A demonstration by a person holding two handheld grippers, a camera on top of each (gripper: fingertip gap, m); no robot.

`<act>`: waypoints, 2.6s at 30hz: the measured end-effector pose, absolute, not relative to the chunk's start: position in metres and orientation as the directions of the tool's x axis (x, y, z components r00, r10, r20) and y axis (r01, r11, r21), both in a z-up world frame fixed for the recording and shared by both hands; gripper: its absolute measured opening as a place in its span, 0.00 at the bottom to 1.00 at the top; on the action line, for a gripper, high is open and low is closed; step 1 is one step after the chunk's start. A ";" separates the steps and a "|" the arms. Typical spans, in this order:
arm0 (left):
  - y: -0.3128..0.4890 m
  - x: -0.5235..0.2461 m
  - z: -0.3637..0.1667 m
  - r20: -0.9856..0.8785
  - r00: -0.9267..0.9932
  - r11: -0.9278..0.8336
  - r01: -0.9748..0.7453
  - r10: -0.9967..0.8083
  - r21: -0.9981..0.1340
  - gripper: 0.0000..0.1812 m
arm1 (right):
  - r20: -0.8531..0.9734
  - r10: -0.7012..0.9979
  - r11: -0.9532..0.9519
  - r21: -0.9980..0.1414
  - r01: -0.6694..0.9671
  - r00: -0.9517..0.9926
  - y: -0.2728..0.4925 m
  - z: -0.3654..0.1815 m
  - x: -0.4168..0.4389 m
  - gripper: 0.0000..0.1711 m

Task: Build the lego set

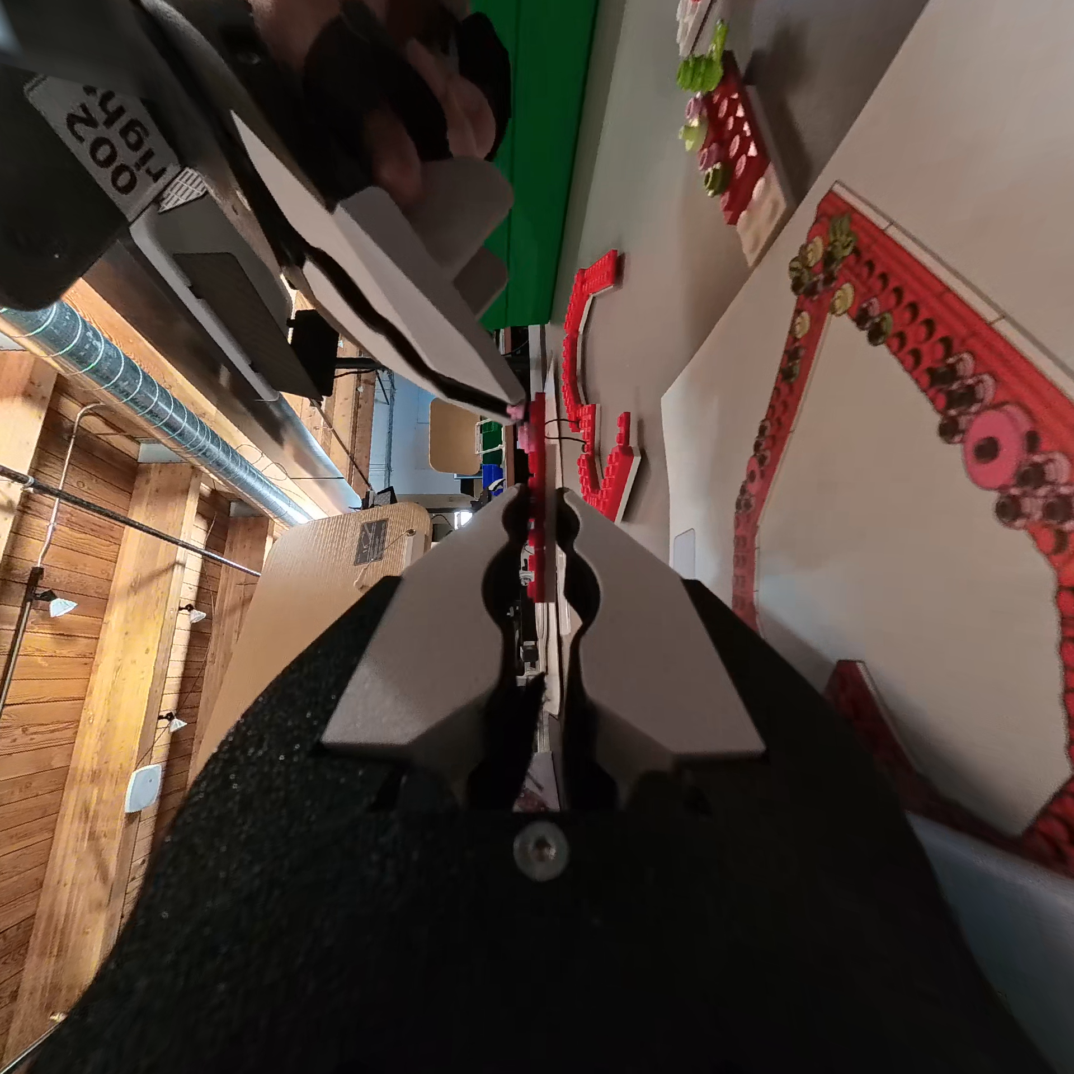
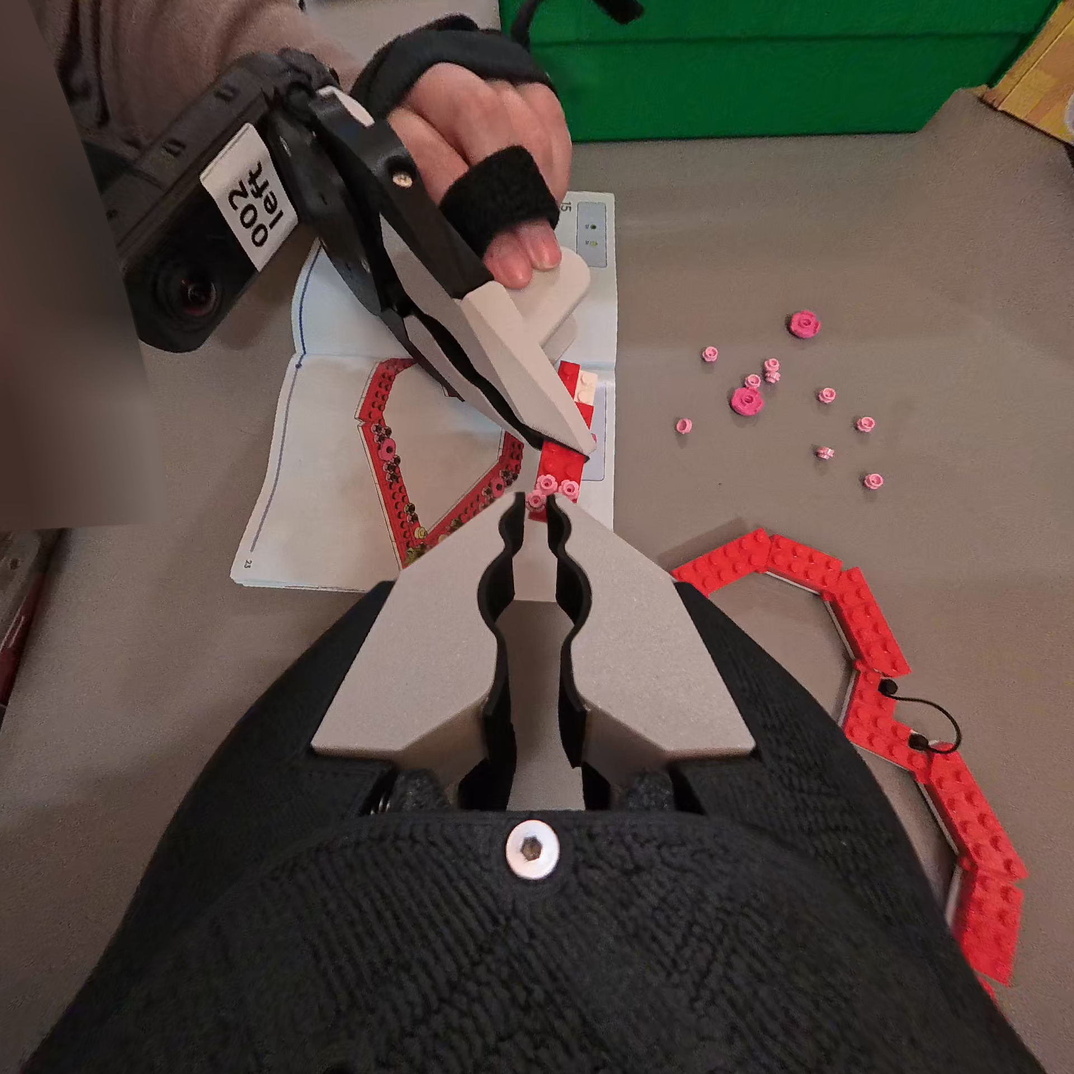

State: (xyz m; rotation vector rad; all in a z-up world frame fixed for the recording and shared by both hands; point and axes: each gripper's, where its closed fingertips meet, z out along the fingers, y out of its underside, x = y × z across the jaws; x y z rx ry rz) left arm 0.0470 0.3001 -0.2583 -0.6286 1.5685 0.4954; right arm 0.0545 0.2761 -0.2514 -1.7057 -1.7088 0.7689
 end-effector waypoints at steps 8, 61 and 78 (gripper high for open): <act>0.300 0.047 -0.259 -0.994 -0.044 0.755 -0.654 -0.099 -0.047 0.03 | 0.035 0.999 0.024 -0.728 0.686 0.002 0.278 -0.256 0.055 0.03; 0.310 0.041 -0.261 -0.966 0.035 0.700 -0.682 -0.256 -0.211 0.03 | 0.944 0.258 0.693 -0.032 0.720 -0.206 0.301 -0.257 0.048 0.05; 0.311 0.040 -0.256 -0.934 0.097 0.670 -0.671 -0.344 -0.316 0.03 | 0.967 0.045 0.694 0.151 0.704 -0.252 0.301 -0.249 0.046 0.04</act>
